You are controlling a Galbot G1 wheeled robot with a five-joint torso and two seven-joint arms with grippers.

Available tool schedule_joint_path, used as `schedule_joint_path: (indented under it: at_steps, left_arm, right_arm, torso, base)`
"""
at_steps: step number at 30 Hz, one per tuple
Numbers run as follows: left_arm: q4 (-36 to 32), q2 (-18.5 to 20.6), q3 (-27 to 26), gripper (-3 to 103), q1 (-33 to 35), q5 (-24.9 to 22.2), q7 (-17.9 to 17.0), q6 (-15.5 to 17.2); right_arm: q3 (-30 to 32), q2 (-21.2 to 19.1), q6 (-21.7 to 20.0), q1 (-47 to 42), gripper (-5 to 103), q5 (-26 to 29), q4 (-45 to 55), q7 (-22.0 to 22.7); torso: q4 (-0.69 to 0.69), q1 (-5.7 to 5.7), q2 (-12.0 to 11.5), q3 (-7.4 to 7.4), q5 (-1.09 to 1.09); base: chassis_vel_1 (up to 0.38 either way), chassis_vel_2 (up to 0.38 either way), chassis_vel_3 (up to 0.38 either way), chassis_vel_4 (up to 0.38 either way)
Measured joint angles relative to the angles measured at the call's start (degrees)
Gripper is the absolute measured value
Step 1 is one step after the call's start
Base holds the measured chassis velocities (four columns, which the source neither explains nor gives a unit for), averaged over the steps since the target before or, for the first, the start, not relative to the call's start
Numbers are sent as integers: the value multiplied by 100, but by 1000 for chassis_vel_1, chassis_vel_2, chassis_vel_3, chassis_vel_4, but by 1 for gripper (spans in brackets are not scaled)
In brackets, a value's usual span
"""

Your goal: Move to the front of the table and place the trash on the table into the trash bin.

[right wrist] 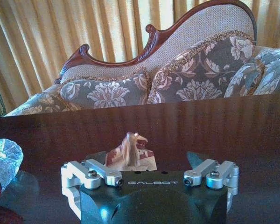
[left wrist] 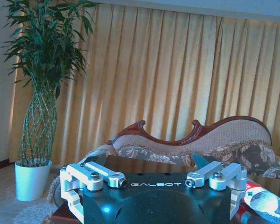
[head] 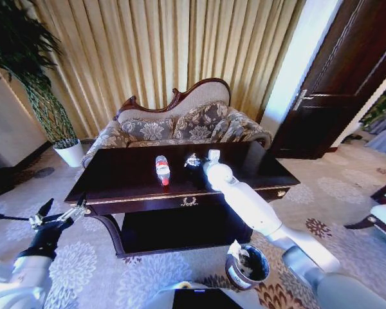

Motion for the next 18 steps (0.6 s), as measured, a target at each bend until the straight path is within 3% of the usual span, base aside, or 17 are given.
schedule_joint_path:
  at_steps: [3, 7, 10, 15, 18]
  left_arm:
    - [0, -2, 12, 100, 0, 2, 1, -3]
    - [0, 0, 8, 100, -6, 3, 2, -13]
    - [0, -4, 9, 100, -6, 4, 2, -18]
    - [0, 6, 23, 100, -29, 6, 4, -20]
    - [0, 7, 33, 100, -35, 13, 3, -21]
  right_arm:
    - [-4, -17, 24, -26, 89, -4, 23, -17]
    - [2, -83, 92, -79, 68, -24, 93, -110]
    - [18, -129, 124, -110, 62, -33, 126, -145]
    - [46, -156, 147, -152, 41, -37, 172, -155]
    - [51, -168, 157, -176, 35, -51, 191, -156]
  torso:
    - [0, 0, 0, 0, 0]
    - [0, 0, 0, 0, 0]
    - [0, 0, 0, 0, 0]
    - [0, 0, 0, 0, 0]
    - [0, 0, 0, 0, 0]
  base:
    - [0, 0, 0, 0]
    - [0, 0, 0, 0]
    - [0, 0, 0, 0]
    - [0, 0, 0, 0]
    - [0, 0, 0, 0]
